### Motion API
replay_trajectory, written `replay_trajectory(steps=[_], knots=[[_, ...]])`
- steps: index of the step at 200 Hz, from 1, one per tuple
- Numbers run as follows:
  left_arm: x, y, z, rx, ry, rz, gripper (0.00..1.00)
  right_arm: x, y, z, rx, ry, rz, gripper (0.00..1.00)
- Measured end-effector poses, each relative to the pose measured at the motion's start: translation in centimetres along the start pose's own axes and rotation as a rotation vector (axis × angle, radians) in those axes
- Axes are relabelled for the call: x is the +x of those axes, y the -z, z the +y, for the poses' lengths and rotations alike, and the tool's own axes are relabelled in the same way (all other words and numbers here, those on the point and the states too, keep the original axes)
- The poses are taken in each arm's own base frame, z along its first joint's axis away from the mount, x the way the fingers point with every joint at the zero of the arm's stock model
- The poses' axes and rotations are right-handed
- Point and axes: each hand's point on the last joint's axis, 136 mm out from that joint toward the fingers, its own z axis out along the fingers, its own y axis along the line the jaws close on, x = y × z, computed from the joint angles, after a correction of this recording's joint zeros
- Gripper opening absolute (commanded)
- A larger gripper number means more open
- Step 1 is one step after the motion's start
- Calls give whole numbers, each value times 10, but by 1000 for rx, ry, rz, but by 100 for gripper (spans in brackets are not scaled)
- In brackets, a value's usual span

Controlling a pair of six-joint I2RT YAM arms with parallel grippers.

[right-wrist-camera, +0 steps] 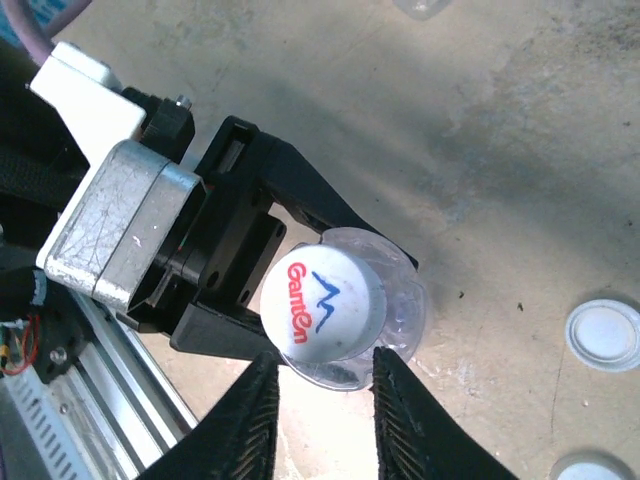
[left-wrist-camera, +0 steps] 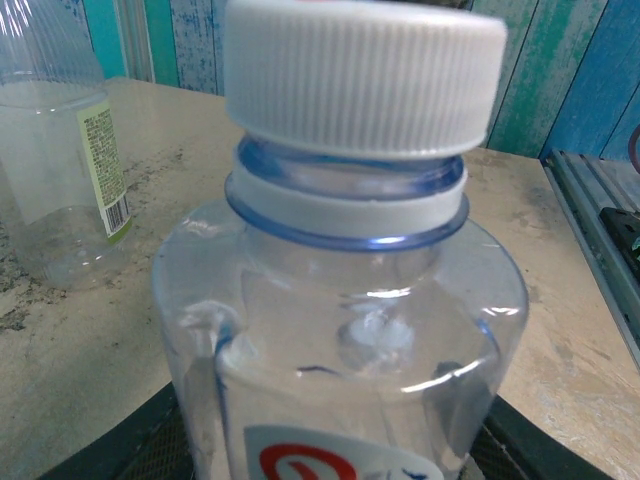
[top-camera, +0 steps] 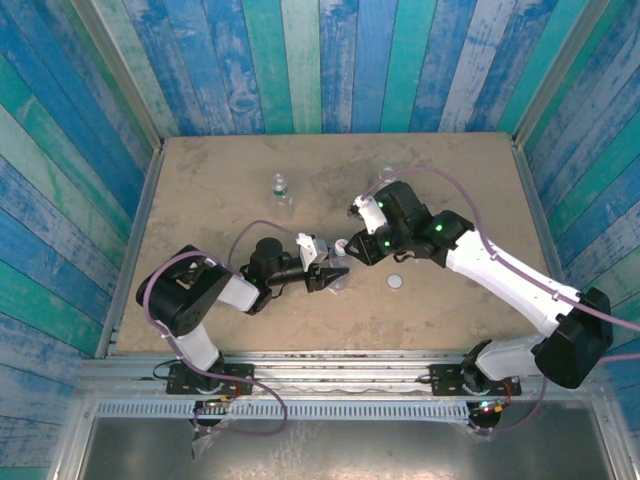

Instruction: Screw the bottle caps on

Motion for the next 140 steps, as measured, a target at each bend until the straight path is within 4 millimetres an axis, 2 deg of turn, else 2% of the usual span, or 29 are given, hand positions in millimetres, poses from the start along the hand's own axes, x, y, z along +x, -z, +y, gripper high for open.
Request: replay_trajectory(steps=[33, 51, 63, 85, 140], knots=[[0, 0, 0, 0, 0, -1, 55, -14, 0, -9, 4, -21, -34, 34], [0, 0, 0, 0, 0, -1, 55, -23, -7, -12, -8, -32, -30, 34], [0, 0, 0, -1, 0, -1, 55, -26, -15, -13, -19, -33, -21, 30], [0, 0, 1, -2, 0, -1, 55, -26, -23, -10, -46, -30, -8, 25], [0, 0, 1, -2, 1, 1, 53, -15, -18, -2, -106, -26, -11, 22]])
